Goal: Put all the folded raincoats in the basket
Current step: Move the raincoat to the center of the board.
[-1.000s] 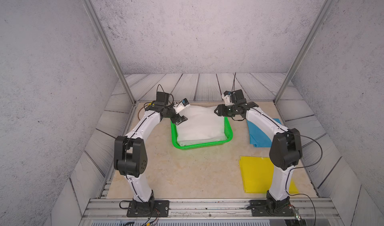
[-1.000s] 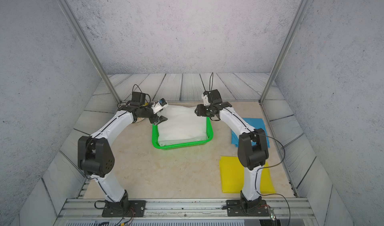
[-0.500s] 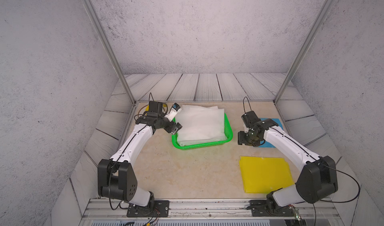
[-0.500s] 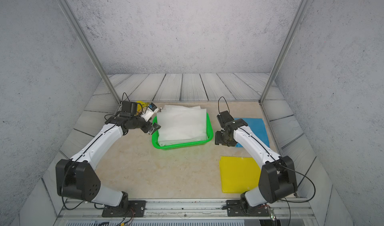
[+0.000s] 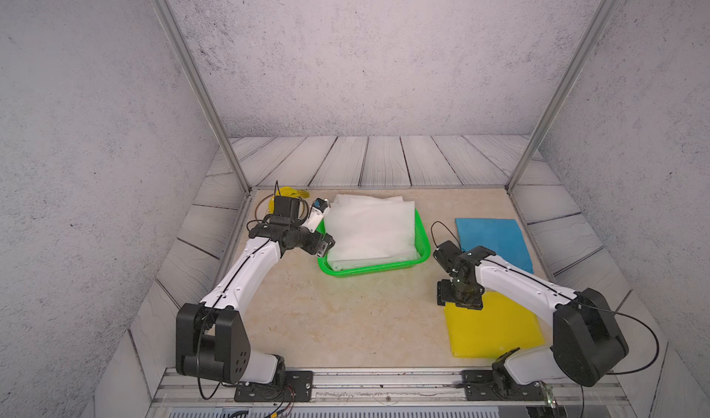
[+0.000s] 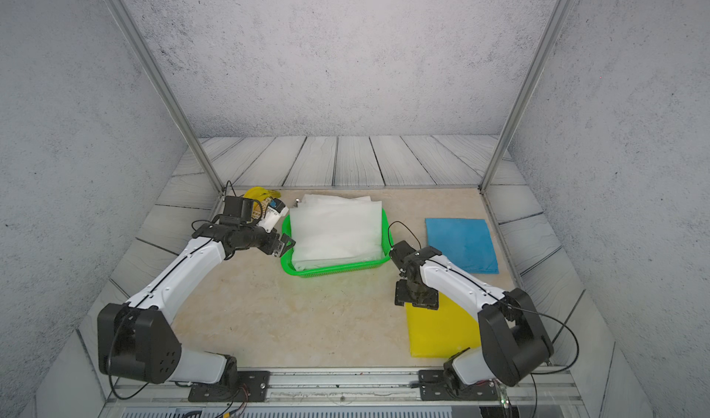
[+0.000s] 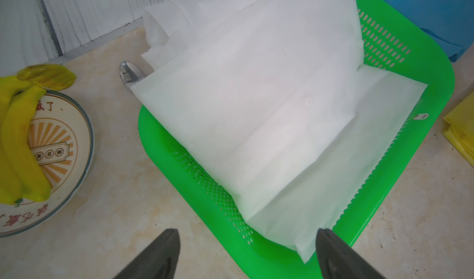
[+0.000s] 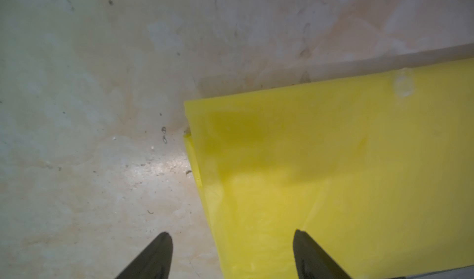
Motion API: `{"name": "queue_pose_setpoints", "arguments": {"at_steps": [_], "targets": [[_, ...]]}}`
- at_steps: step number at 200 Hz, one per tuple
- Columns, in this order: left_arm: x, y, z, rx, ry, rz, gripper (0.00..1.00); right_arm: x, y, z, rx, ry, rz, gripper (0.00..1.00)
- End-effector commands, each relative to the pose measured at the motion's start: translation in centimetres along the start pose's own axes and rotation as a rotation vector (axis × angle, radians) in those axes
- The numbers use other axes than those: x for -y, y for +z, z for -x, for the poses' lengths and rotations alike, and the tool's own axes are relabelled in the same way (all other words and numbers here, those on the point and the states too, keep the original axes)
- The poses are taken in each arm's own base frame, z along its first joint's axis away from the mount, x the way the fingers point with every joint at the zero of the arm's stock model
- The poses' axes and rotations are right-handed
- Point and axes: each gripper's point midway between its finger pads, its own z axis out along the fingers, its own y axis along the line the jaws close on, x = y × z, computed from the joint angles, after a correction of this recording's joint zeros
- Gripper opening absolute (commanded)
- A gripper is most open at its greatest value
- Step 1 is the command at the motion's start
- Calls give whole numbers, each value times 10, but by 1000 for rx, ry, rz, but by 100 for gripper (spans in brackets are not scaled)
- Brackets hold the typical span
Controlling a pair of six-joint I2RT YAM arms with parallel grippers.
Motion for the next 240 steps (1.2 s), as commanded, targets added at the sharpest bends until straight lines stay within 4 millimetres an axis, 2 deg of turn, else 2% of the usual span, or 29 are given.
{"name": "queue_pose_setpoints", "arguments": {"at_steps": [1,18,42,74,91,106,136,158,183,205,217,230,240], "targets": [[5,-3,-7,-11,-4,-19,89,7,20,-2,5,66,-71,77],[4,-1,-10,-18,-4,-16,89,1,36,-6,-18,71,-74,71],[4,0,-11,-21,-5,-17,88,-5,55,-11,-50,74,-85,53],[4,-1,-14,-34,1,-12,88,-12,62,-12,-47,22,-131,32],[4,0,-17,-45,6,-11,88,-21,68,-17,-78,4,-102,17],[4,0,-20,-58,7,-13,88,-36,66,-19,-90,-16,-53,9],[8,-1,-27,-84,8,-27,88,-74,42,-17,-58,-38,81,0],[7,-2,-32,-98,-2,-20,88,-107,17,-13,-2,-55,200,0],[10,-6,-37,-116,-19,-39,88,-158,-11,-16,24,-77,392,0],[16,-9,-46,-140,-37,-72,88,-188,-31,-13,65,-130,446,1],[20,-11,-52,-159,-49,-95,88,-201,-38,-10,66,-150,486,11],[29,-12,-60,-181,-54,-134,87,-213,-46,-10,61,-176,540,31],[39,-14,-68,-194,-51,-186,87,-212,-50,-13,55,-185,554,43]]}}
